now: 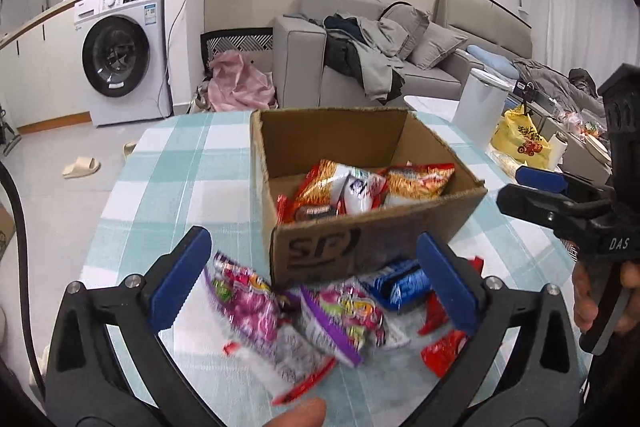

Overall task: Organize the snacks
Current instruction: 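Withdraw both grippers from the box toward the remaining snacks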

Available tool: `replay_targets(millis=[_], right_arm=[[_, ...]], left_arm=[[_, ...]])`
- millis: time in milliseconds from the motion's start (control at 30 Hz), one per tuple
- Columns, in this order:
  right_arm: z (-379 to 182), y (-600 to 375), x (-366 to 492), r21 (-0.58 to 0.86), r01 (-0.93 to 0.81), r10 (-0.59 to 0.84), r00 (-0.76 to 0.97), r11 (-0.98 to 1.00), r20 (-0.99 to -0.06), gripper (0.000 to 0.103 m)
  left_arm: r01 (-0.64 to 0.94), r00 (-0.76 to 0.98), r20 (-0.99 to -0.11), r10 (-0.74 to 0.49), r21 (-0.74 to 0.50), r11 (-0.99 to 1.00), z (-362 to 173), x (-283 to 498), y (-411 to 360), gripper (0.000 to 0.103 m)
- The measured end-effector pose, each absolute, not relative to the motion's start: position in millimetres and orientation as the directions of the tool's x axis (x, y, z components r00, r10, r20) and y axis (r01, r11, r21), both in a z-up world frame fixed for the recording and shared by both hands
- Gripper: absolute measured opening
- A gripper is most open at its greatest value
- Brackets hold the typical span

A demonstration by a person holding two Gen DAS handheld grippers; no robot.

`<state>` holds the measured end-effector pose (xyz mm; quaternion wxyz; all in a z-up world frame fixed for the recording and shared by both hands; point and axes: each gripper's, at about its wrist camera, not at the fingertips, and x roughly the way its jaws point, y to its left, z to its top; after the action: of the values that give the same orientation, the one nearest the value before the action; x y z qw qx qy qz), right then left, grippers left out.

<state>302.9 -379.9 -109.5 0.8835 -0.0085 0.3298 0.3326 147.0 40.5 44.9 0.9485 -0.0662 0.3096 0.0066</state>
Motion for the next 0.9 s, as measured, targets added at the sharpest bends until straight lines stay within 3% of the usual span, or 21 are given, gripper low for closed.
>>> replay_targets(millis=[600,900], right_arm=[[-152.4,-397.0,261.3,0.137,-0.583,0.489,0.504,0.801,-0.712,0.103],[-168.9,-394.4,257.8,0.107,-0.588,0.444,0.468,0.802,-0.764,0.103]], left_arm=[[-0.056,0.765,-0.642,-0.043,-0.133,0.989,23.5,102.7,39.6,0.102],[-0.063,0.715,-0.699,-0.006,-0.074,0.995,0.8,104.4,32.7,0.102]])
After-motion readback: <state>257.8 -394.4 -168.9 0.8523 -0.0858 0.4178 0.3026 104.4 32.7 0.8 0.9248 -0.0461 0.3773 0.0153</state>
